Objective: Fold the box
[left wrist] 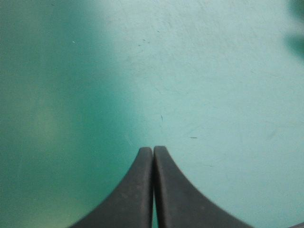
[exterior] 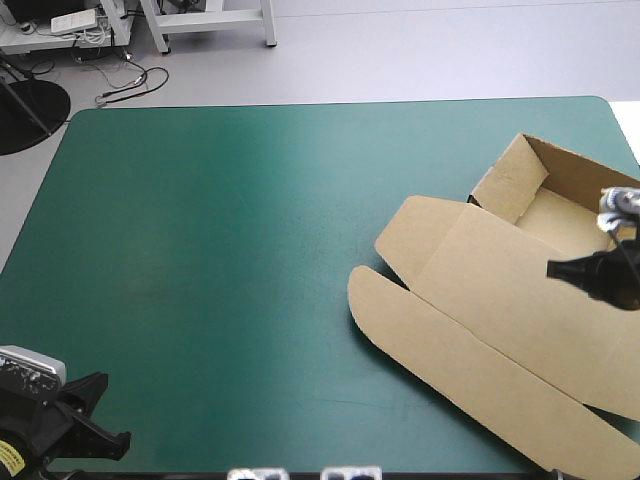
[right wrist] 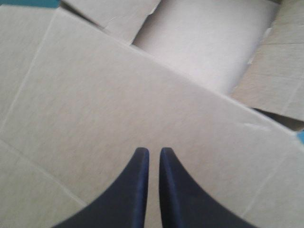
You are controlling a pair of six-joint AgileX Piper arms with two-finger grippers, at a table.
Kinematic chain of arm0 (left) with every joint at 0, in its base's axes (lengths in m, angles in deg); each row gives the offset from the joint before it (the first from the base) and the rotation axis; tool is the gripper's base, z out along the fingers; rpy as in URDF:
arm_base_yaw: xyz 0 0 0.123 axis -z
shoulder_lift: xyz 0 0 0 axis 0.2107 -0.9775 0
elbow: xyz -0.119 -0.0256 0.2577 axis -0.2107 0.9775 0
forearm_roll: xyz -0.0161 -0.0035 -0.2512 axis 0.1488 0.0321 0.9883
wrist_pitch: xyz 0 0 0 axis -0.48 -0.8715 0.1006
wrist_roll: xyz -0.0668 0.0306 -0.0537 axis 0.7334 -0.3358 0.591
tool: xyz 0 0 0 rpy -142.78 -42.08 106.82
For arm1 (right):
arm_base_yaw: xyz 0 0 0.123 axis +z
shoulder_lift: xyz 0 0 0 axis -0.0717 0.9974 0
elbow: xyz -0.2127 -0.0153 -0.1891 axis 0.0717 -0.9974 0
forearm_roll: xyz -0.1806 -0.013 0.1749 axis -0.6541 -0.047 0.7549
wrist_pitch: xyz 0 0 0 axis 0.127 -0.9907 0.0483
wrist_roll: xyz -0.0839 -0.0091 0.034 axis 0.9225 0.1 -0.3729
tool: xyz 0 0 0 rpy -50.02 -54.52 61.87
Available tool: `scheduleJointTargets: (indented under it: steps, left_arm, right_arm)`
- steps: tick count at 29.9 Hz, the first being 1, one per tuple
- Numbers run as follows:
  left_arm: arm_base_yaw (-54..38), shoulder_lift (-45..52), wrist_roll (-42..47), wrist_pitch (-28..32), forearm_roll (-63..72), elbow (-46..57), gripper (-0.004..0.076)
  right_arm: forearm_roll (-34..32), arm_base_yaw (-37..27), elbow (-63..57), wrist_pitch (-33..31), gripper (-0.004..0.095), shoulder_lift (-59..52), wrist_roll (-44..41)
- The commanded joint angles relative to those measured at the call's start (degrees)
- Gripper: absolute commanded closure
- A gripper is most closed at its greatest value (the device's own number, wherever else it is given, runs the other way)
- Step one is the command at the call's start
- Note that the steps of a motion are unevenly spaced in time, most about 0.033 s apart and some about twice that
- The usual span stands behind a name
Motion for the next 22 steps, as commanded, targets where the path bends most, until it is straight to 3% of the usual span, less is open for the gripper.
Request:
scheduleJointTargets:
  steps: [1,5,13,22]
  left_arm:
    - [0.46,1.12,-1.63,4.85,2.22,1.37,0.0734]
    - [0.46,3.84,-4.21,6.43,2.35,4.33,0.0734]
    - [0.46,5.93,-6.19,7.65,7.44,9.05,0.0734]
    - [0.46,6.30,-11.72,9.06,13.05,9.32,0.0734]
  right_arm:
    - [2.79,4.57,-4.25,2.81,0.0839,-7.77,1.37]
    - [5.68,8.14,-9.75,2.92,0.0847,-17.17,2.21]
    - [6.00,8.69,-21.58,6.65,0.0866,-33.32,5.37]
    - [5.24,8.69,-30.61,9.07,0.0866,-36.71,6.86]
